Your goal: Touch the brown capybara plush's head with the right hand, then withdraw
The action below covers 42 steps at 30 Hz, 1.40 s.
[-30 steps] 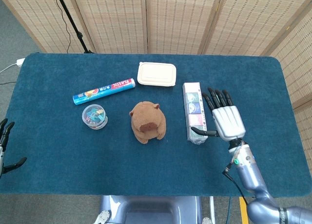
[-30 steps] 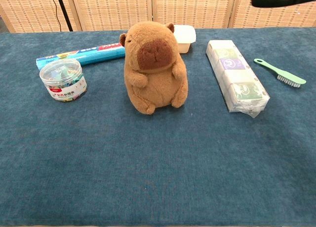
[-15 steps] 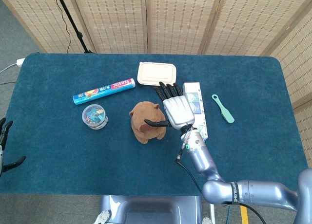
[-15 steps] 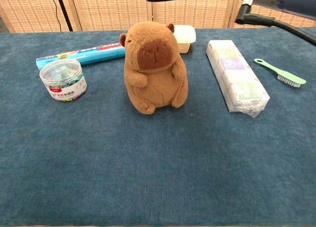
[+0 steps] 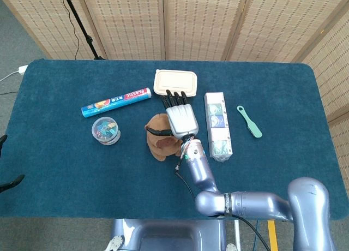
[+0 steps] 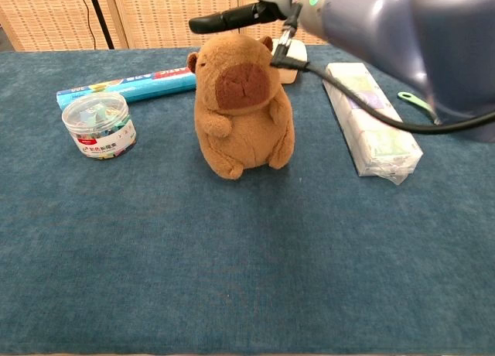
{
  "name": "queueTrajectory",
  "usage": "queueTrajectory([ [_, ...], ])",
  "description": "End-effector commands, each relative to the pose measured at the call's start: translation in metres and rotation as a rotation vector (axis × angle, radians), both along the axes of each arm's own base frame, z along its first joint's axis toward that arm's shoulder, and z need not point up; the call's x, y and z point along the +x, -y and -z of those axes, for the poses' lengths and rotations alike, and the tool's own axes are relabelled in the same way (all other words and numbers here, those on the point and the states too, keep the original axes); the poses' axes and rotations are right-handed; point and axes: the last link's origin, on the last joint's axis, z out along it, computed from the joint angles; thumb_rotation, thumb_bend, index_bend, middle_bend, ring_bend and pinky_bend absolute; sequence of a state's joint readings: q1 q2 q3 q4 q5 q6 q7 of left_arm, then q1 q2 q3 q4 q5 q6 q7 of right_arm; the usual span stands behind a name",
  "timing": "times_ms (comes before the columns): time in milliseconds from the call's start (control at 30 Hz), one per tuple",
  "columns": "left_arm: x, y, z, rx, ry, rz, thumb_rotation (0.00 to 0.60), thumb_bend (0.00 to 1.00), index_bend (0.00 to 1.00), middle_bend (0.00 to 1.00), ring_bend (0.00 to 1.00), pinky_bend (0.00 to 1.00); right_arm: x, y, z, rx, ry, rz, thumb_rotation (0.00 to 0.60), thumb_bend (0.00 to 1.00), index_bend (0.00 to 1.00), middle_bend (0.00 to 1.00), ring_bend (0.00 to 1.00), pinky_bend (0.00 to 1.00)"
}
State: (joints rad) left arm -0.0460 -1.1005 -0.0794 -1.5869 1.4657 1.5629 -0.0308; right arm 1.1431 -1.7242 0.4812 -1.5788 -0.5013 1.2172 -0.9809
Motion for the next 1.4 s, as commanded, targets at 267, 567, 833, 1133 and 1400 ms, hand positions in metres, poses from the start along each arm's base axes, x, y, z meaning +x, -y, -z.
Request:
queueTrajectory([
  [267,-0.002,-0.003,-0.001,-0.005,0.003,-0.015,0.6,0.0,0.0,0.0,0.0,0.0,0.041,-0.005,0.029,0.049,0.113,0.011,0.043,0.0,0.0,0.0,0.0,0.0],
  [567,-0.005,-0.001,-0.006,0.008,0.026,-0.021,0.6,0.0,0.0,0.0,0.0,0.0,0.052,-0.007,0.047,0.069,0.138,-0.004,0.035,0.0,0.0,0.0,0.0,0.0],
  [833,-0.009,0.001,-0.016,0.025,0.062,-0.02,0.6,0.0,0.0,0.0,0.0,0.0,0.052,0.003,0.06,0.039,0.103,-0.028,0.033,0.0,0.0,0.0,0.0,0.0],
  [1133,-0.011,0.001,-0.019,0.025,0.077,-0.027,0.6,0.0,0.0,0.0,0.0,0.0,0.045,0.016,0.069,-0.008,0.0,-0.051,0.03,0.0,0.0,0.0,0.0,0.0],
  [1400,-0.013,-0.001,-0.018,0.025,0.075,-0.038,0.6,0.0,0.0,0.0,0.0,0.0,0.02,0.028,0.078,0.018,-0.033,0.01,0.033,0.0,0.0,0.0,0.0,0.0],
])
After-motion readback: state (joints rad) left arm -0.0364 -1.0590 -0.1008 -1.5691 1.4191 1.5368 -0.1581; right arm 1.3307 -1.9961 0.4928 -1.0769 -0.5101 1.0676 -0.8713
